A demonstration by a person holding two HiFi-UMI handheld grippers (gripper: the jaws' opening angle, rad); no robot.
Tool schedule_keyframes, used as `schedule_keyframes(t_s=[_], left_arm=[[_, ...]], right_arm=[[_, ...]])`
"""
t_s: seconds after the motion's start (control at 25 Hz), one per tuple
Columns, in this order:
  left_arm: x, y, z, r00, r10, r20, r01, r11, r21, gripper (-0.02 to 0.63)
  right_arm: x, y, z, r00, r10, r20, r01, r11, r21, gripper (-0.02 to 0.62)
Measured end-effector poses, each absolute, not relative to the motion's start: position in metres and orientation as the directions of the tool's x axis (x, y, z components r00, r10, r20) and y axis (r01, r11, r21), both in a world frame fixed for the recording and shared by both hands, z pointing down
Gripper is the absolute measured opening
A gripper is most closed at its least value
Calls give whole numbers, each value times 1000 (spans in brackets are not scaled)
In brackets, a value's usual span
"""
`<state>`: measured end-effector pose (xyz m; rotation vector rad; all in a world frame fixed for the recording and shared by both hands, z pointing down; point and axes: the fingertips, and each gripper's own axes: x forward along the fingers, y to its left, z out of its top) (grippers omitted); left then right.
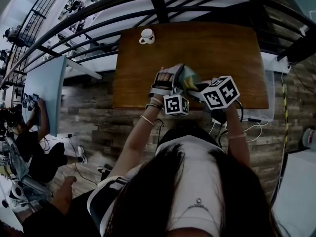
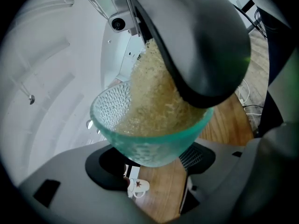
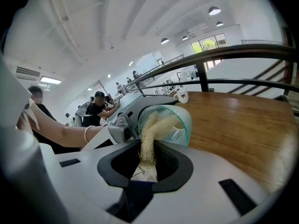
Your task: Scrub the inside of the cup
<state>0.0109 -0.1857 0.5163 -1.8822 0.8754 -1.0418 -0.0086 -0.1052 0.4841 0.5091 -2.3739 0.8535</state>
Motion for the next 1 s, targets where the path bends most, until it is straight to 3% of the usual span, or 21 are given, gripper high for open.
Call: schedule_keyframes(t_s=[0.48, 1.0], left_arm=[[17, -178, 503, 433, -843, 319, -226, -445, -867, 337], [13, -182, 495, 430, -857, 285, -269, -423, -865, 336]], right_arm=[[-13, -111, 461, -907, -158, 390, -401, 606, -687, 87], [-12, -122, 443, -960, -226, 167, -262, 503, -824, 87]])
